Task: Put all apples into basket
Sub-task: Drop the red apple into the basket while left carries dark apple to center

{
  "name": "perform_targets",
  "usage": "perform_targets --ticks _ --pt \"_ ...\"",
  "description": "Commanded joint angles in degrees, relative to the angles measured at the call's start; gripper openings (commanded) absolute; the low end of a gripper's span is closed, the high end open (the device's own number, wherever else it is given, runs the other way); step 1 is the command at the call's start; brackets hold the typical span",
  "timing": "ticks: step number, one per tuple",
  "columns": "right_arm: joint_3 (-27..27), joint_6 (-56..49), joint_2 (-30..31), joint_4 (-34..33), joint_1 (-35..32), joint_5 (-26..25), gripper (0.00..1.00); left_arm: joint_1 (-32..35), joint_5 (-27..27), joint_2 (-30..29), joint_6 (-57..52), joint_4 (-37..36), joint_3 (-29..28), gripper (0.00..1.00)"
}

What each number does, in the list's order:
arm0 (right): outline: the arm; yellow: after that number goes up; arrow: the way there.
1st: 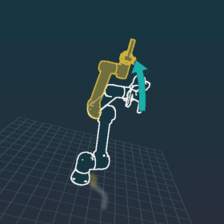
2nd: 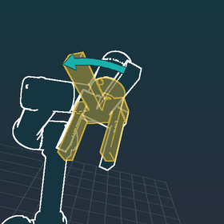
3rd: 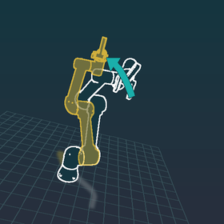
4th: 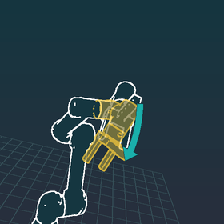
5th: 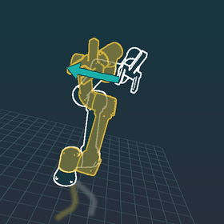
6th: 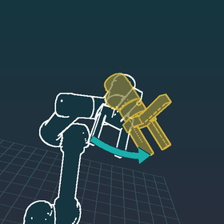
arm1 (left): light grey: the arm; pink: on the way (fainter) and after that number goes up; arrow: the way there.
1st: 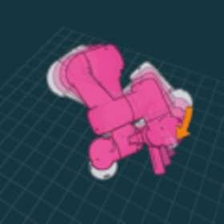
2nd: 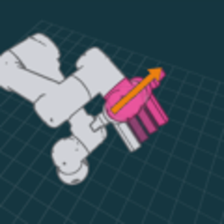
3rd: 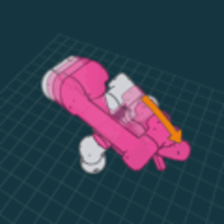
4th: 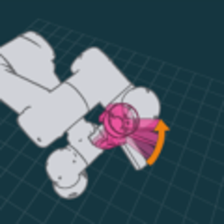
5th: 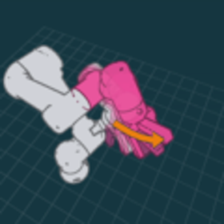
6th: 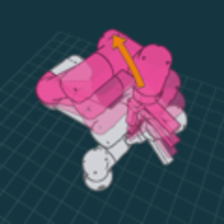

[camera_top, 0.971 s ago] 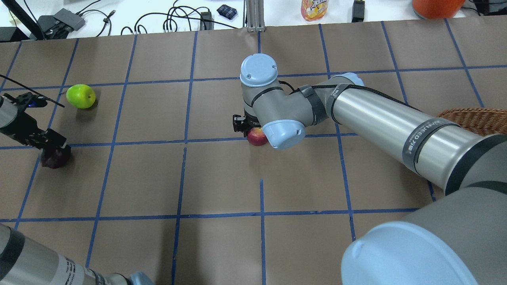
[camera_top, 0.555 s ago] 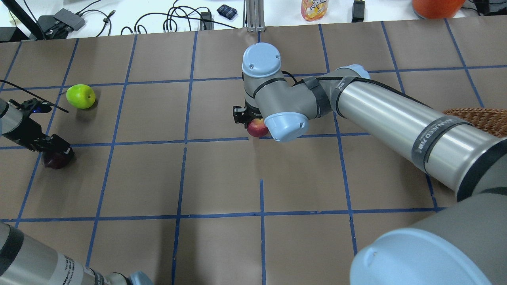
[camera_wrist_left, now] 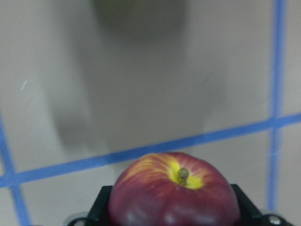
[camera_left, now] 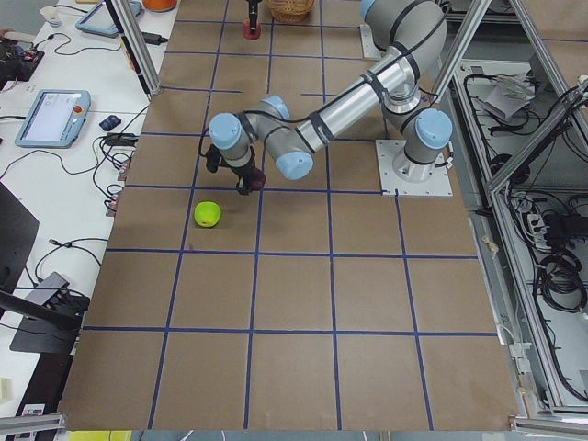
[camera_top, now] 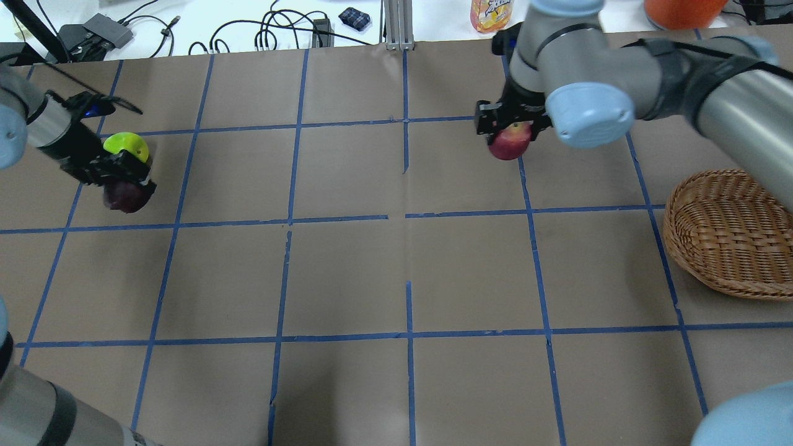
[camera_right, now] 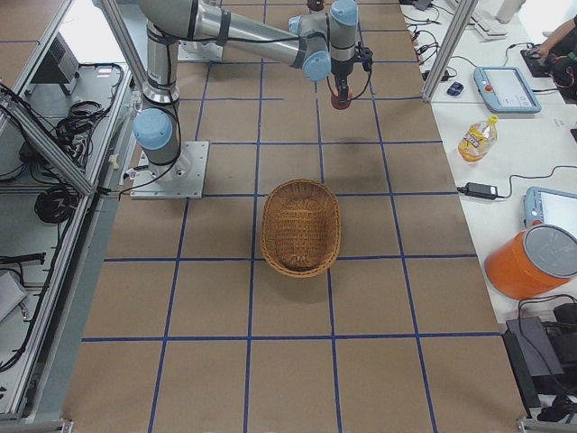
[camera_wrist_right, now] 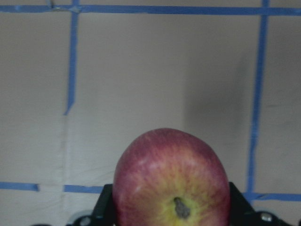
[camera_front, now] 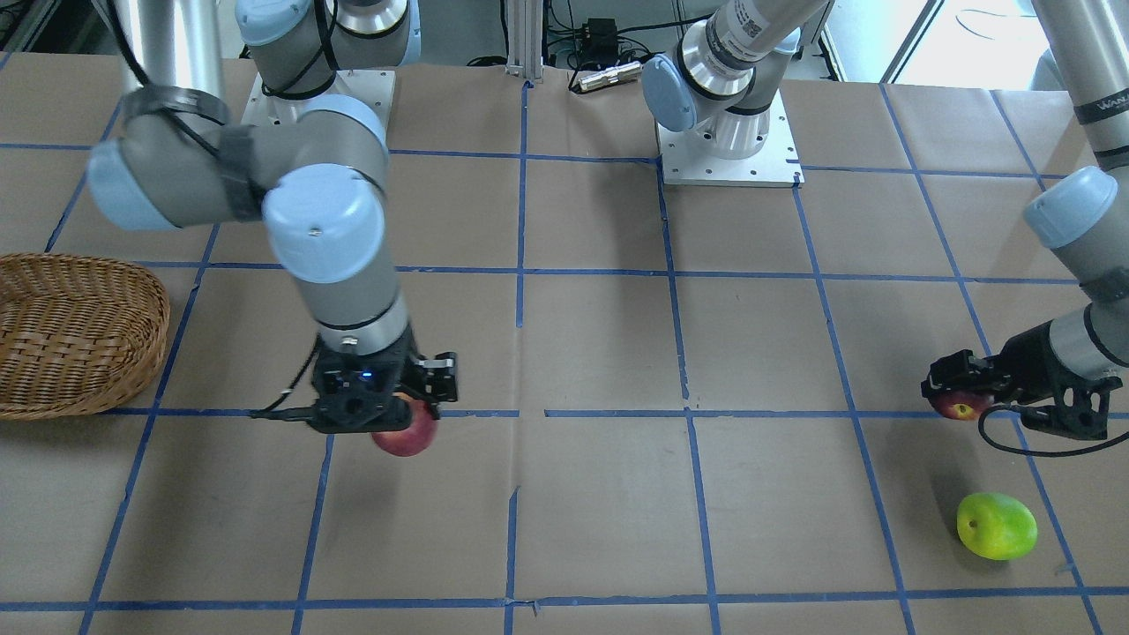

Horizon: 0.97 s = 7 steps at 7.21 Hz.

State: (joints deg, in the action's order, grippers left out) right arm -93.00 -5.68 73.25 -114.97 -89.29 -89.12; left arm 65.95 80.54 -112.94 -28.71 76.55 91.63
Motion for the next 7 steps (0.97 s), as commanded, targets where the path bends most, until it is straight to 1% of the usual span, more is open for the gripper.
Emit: perform_targets --ticks 1,2,3,4,5,6,7 --pt "-0.1 -20.2 2.3 4.7 19.1 -1.5 0.35 16.7 -8.1 0.4 29.7 1.4 -0.7 0.00" --pt "-0.1 -33.2 2.0 4.0 26.7 -1.3 0.35 24.5 -7.9 -0.3 41.1 -2.9 -0.5 0.00" --pt "-0.1 -43.1 1.3 3.4 33.7 -0.8 0.34 30.3 -7.1 -1.1 47.2 -9.8 0.1 0.00" --pt "-0.1 -48.8 0.2 3.3 39.3 -0.5 0.34 32.4 -7.2 -2.8 52.4 -14.2 0.5 0.00" --pt "-0.1 -54.7 -2.6 2.7 44.2 -0.3 0.33 34.8 -7.6 -5.5 56.8 -24.0 1.0 0.00" --pt "-0.2 -58.6 -5.9 0.0 48.6 -0.1 0.34 38.2 -6.4 -7.5 58.6 -26.3 2.7 0.00" --pt "-0.3 -60.5 -7.6 -0.4 50.7 -0.3 0.38 39.3 -3.2 -8.9 58.8 -31.3 3.9 0.00"
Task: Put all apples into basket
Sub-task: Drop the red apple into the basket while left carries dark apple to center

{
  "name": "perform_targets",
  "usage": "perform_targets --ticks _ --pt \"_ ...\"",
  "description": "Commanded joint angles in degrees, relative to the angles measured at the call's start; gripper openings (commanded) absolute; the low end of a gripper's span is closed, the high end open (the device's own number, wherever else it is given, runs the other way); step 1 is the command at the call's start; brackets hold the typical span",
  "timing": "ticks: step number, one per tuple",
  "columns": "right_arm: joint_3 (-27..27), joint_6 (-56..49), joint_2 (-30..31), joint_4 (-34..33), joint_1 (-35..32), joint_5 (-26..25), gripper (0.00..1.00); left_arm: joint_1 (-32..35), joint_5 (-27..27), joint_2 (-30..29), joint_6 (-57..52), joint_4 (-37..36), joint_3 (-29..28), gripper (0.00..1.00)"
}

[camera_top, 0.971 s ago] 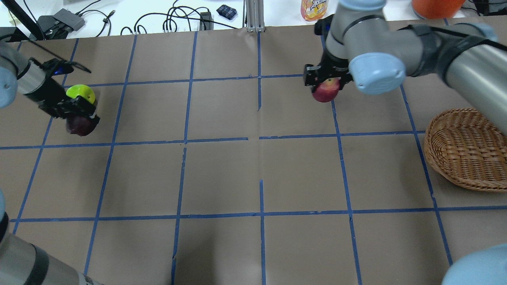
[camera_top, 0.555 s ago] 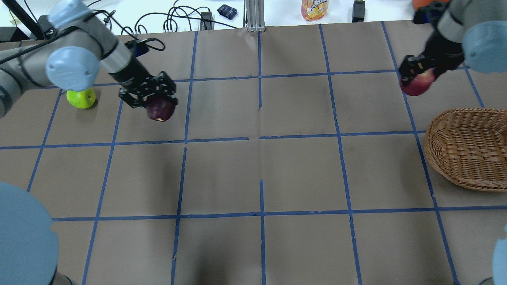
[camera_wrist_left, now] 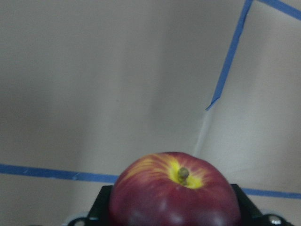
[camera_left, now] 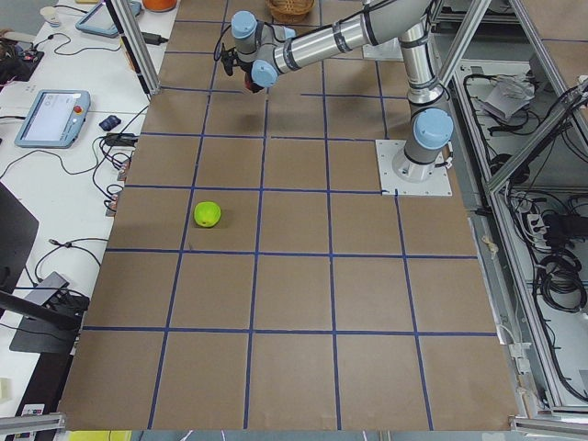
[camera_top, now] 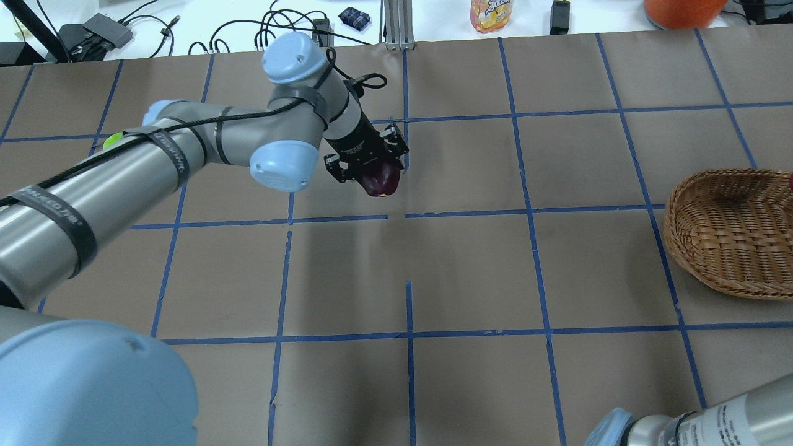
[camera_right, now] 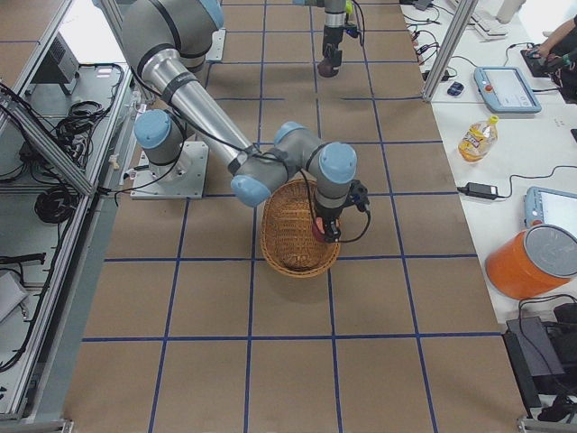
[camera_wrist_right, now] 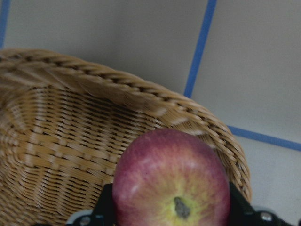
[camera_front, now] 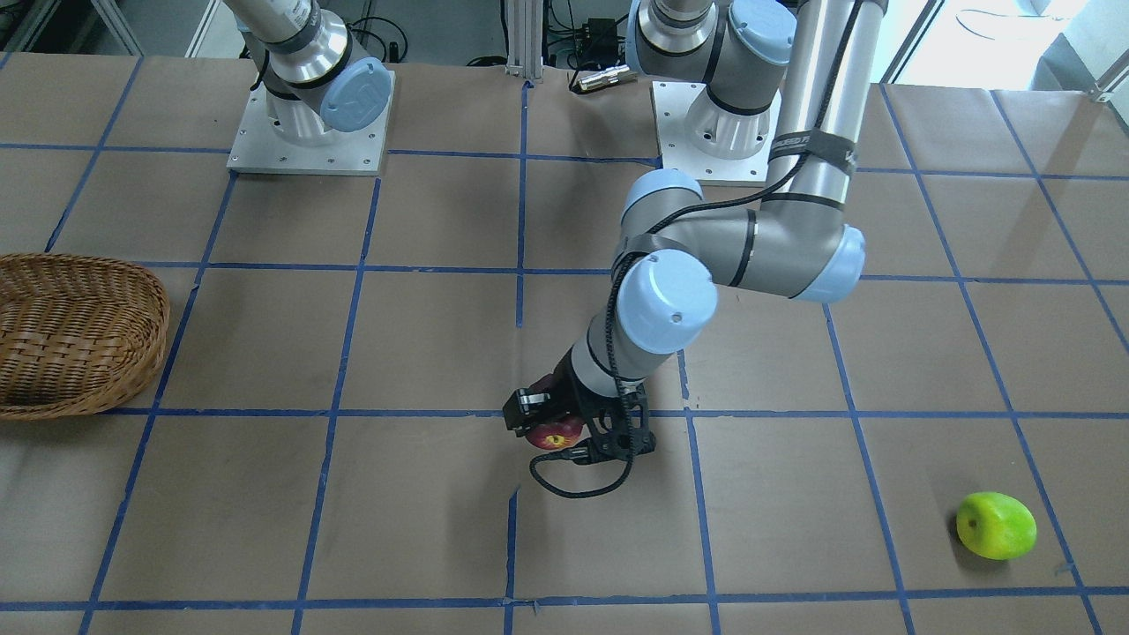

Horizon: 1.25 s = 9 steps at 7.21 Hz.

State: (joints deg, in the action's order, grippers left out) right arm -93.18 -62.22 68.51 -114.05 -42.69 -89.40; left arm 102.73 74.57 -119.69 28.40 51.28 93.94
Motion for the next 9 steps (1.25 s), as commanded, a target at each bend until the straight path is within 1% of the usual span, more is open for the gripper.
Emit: perform_targets --ticks 1,2,3,4,5,6,7,8,9 --pt "-0.2 -4.0 -3.0 -0.9 4.1 -0.3 0.58 2.6 3.3 -3.8 1.8 -7.3 2.0 0.00" --pt "-0.2 -4.0 -2.9 -0.8 4.1 0.1 0.91 3.0 3.3 -4.7 2.0 -7.6 2.3 0.99" --pt "-0.2 -4.0 -2.6 -0.3 4.1 0.1 0.99 3.1 3.2 -4.8 1.6 -7.4 3.2 1.00" --pt "0.0 -3.8 -2.2 -0.1 3.7 0.0 1.00 2.6 2.7 -4.4 1.7 -7.9 2.4 1.00" --pt "0.1 -3.2 -1.4 2.1 3.1 0.0 1.00 1.4 2.2 -2.5 1.2 -7.9 0.9 1.00" --pt "0.5 -0.6 1.0 6.2 1.4 0.3 1.00 -2.5 -0.3 0.1 0.4 -5.4 -0.2 1.00" --pt "0.5 4.9 5.1 10.0 -3.2 1.4 1.00 -6.4 -1.8 3.0 -5.3 -0.8 -1.0 1.00" --pt "0.2 13.6 9.7 13.6 -8.8 1.5 1.00 -10.2 -0.8 6.1 -11.5 4.5 -1.6 1.00" --pt "-0.1 23.6 12.4 14.2 -16.2 2.1 1.00 -14.3 3.4 8.3 -20.1 10.4 -3.0 1.00"
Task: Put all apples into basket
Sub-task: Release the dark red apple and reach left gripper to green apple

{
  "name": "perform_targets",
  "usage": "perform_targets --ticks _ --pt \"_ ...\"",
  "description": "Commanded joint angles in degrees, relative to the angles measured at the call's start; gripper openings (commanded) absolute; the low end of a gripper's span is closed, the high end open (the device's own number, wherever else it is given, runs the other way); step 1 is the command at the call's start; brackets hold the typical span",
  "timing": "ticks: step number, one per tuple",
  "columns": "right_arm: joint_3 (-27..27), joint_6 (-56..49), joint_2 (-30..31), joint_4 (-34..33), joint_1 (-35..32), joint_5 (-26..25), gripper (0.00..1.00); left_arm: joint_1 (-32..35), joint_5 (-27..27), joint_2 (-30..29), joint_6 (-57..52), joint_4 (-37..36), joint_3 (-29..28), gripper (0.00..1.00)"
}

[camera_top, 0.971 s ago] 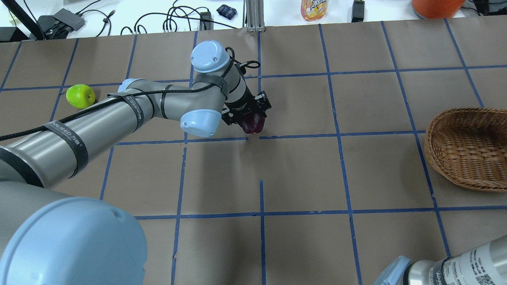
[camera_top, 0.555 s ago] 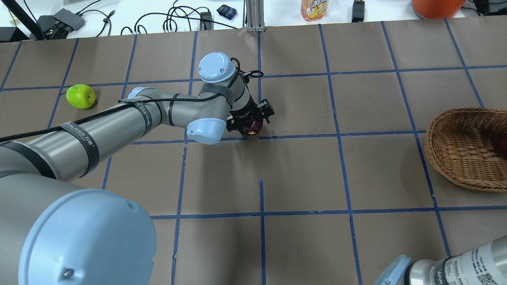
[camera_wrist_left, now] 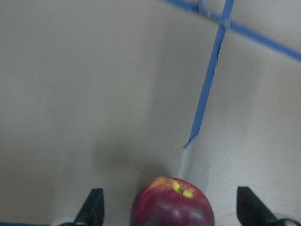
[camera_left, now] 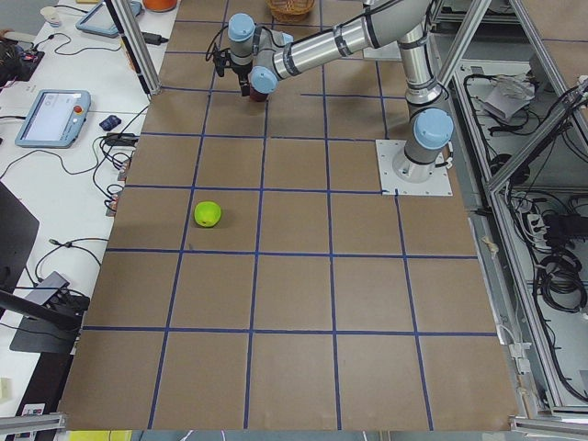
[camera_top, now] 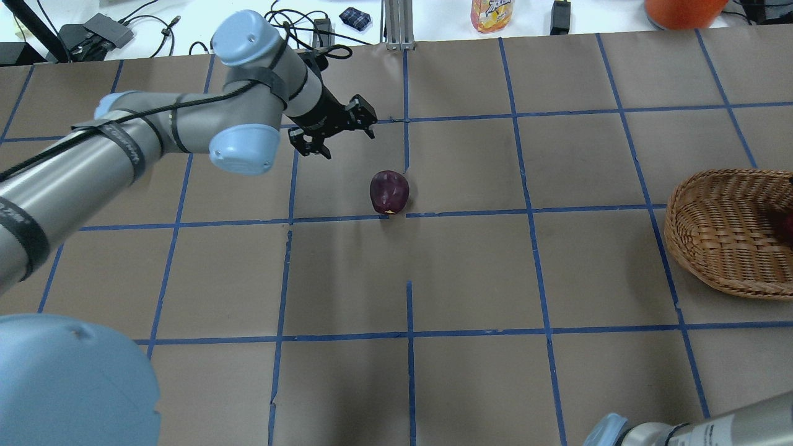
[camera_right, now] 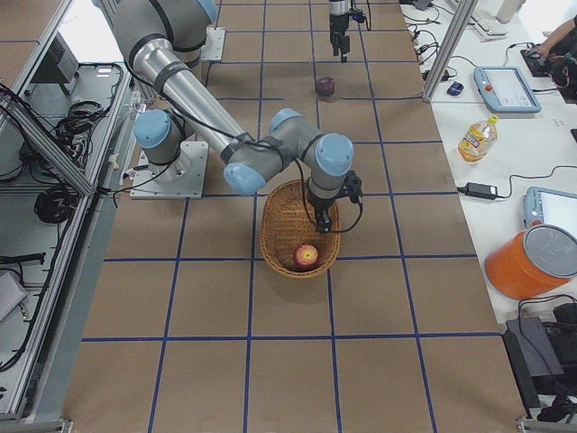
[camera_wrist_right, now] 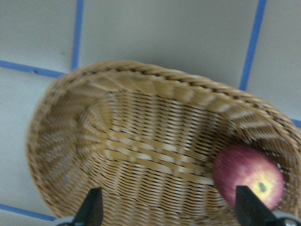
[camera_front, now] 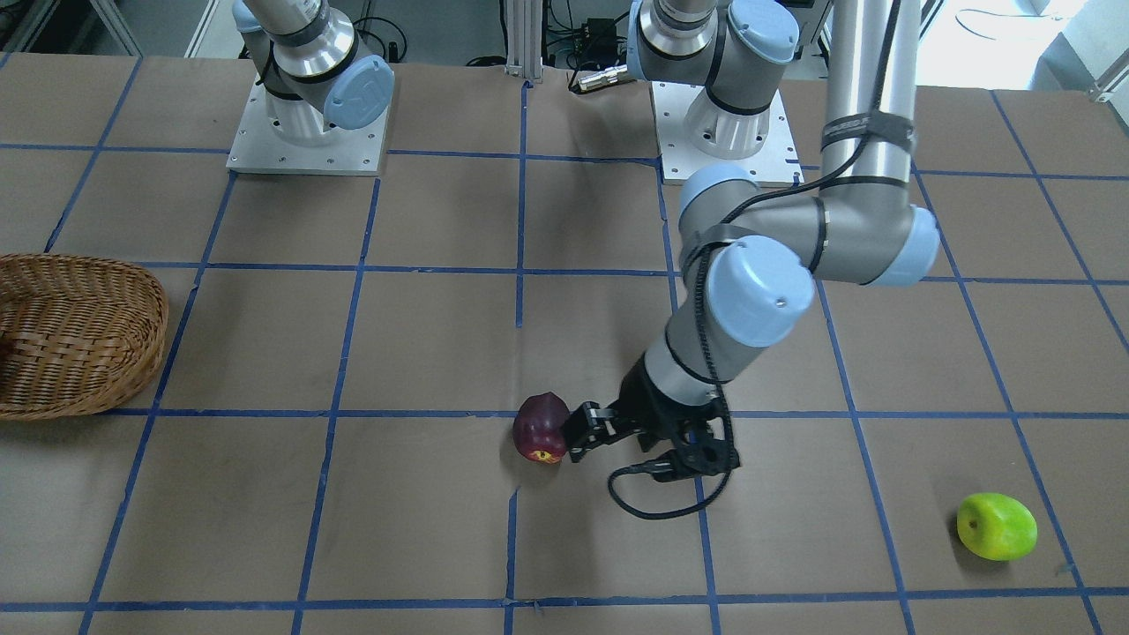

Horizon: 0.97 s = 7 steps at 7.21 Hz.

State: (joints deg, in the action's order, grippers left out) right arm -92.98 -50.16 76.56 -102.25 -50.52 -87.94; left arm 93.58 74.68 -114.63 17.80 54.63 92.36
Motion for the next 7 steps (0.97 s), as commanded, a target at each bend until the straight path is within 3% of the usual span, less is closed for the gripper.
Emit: perform_targets --ticks 1,3,4,5,7 --pt "-0.3 22.0 5.5 3.9 -17.5 0.8 1.00 -11.1 4.2 3.7 -16.2 13.5 -2.6 1.00" --pt "0.2 47.3 3.7 2.8 -33.7 1.7 1.00 -23.9 6.9 0.8 -32.7 19.8 -8.3 1.00" --pt "0.5 55.8 0.6 -2.6 -39.3 3.7 1.00 -24.9 10.1 -3.2 -43.3 19.6 -12.9 1.00" --pt "0.5 64.2 -3.0 -9.8 -45.7 4.5 1.00 -25.2 15.4 -9.8 -47.3 10.1 -18.0 1.00" --pt "0.7 78.6 -12.2 -22.1 -56.0 4.6 1.00 -25.5 19.1 -16.7 -52.9 6.7 -26.1 1.00"
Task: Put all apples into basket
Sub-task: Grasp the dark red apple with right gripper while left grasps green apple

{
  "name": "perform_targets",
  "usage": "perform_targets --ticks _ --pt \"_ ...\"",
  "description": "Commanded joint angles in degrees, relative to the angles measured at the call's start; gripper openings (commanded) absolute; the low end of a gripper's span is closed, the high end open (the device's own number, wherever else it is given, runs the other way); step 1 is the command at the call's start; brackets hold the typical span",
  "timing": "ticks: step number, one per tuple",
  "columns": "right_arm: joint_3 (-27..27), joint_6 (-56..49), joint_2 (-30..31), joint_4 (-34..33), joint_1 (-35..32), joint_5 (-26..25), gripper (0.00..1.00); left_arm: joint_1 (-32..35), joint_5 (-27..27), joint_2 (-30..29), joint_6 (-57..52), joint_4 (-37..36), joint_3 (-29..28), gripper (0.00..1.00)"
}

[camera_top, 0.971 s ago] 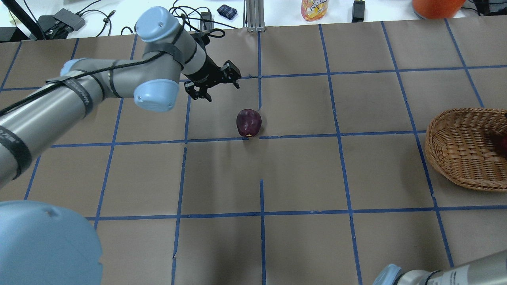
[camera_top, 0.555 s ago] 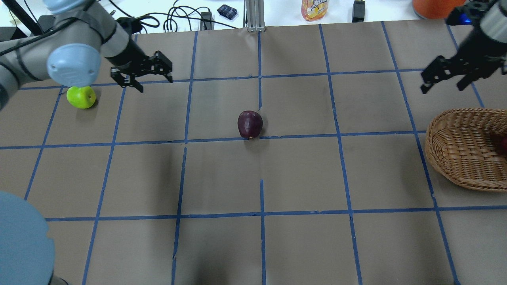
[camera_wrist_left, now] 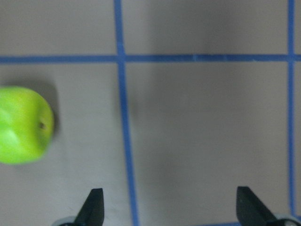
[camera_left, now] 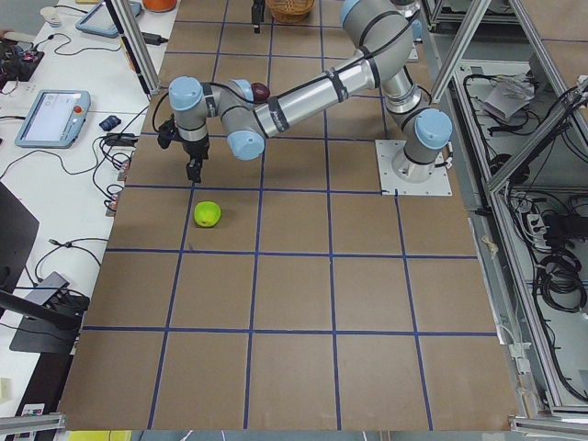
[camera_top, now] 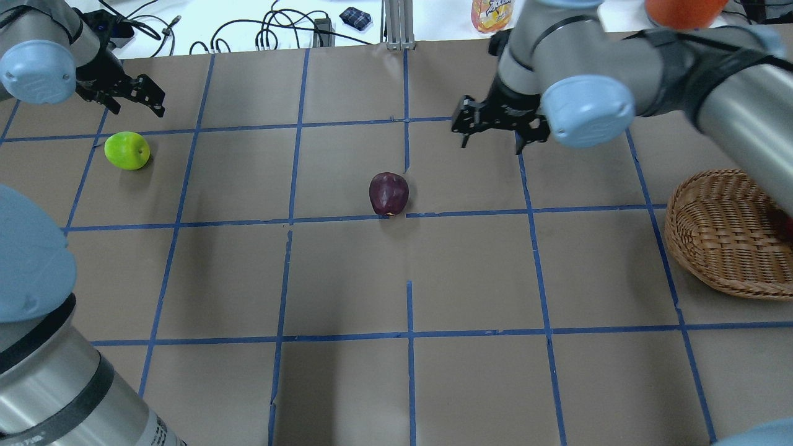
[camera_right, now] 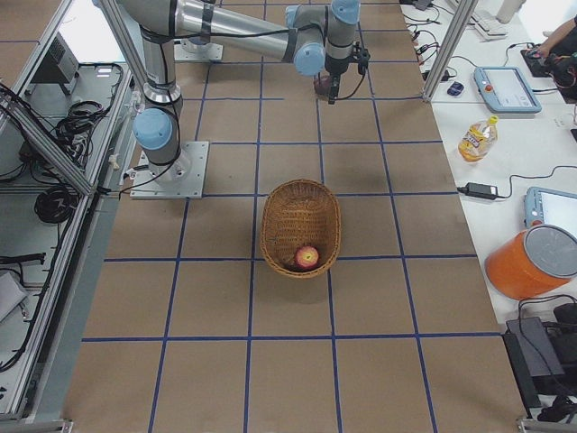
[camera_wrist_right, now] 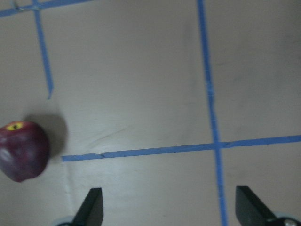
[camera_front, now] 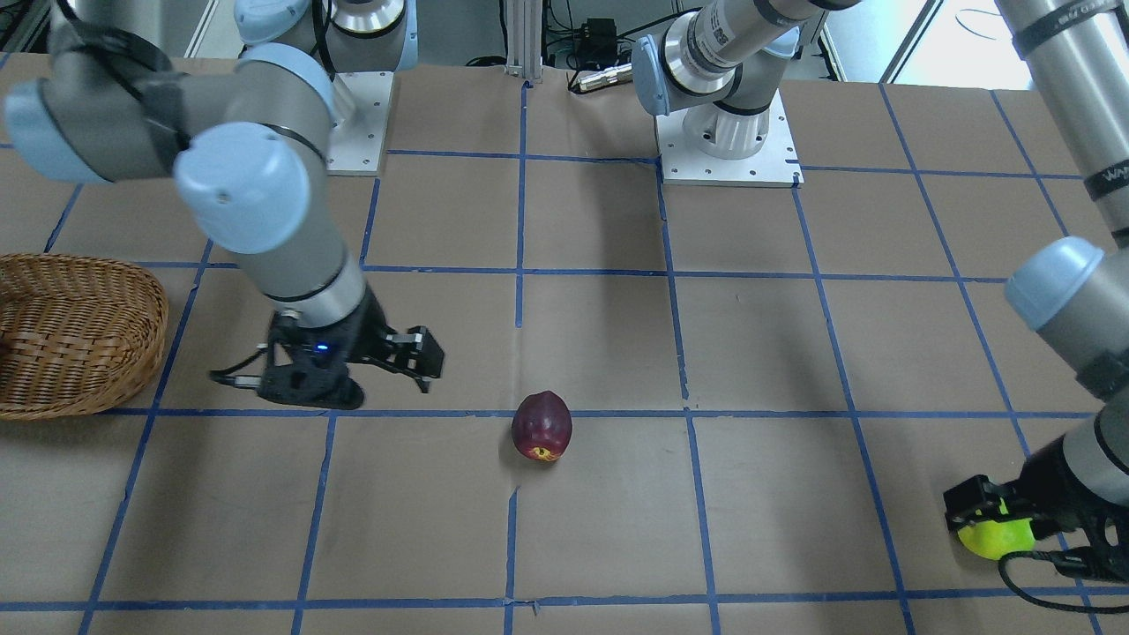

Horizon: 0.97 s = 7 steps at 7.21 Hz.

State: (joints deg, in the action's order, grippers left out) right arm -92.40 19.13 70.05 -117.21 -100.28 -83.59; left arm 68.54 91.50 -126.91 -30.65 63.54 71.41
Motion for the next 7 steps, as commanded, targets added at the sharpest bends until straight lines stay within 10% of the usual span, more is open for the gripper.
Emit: perform_targets --ticks 1,7 --pt "0.2 12.3 -9.4 -11.9 -8.2 0.2 1.00 -0.7 2.5 -5.9 -5.0 -2.1 -5.9 1.00" --pt "0.5 11.4 -16.4 -20.1 -10.6 0.4 0.98 -5.7 -1.8 -10.1 -4.3 -1.9 -3.7 1.00"
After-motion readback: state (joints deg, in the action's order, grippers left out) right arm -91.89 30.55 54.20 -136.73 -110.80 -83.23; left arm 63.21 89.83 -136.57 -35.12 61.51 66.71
